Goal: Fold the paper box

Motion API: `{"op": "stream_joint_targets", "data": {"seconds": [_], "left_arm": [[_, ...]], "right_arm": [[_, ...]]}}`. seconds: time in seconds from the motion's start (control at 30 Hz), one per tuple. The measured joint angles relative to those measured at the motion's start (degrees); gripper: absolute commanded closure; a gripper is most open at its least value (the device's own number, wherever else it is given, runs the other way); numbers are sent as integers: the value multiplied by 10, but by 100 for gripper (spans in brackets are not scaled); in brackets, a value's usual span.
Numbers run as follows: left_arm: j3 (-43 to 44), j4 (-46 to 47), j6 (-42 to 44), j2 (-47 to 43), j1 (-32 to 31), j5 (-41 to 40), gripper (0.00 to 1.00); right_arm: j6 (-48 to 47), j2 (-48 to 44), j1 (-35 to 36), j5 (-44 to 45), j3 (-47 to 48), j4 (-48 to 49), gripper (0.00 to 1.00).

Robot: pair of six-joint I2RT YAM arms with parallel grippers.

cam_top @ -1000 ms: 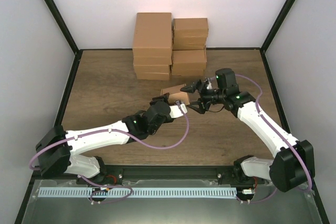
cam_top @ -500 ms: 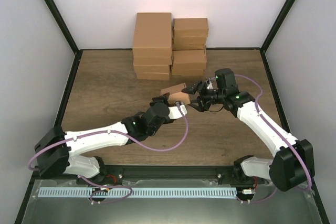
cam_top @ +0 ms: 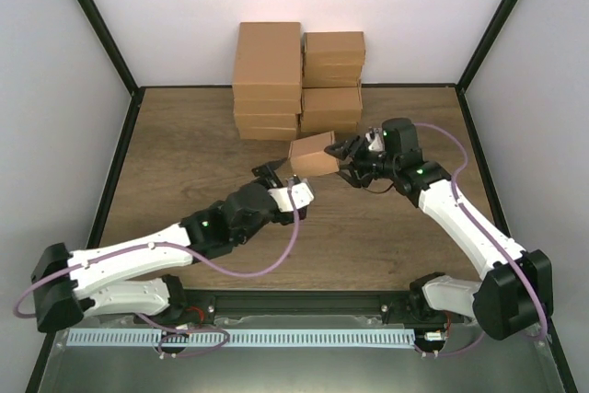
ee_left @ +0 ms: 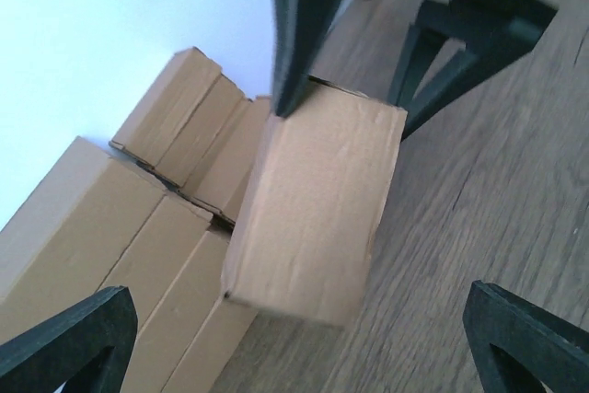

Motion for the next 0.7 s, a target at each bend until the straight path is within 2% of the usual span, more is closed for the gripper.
{"op": "stream_joint_targets", "data": {"seconds": [0.3,0.5,0.7], "left_arm": [[3,-41,-140,-152,0,76,0],[8,-94,-215,-165,0,82,0],[3,-115,-246,-187,1,82,0]], "right_arm": [[-77,-3,-75,22,0,77,40],[-157,16,-92,50,7,153,41],[-214,61,-113,55,11,222,42]]}}
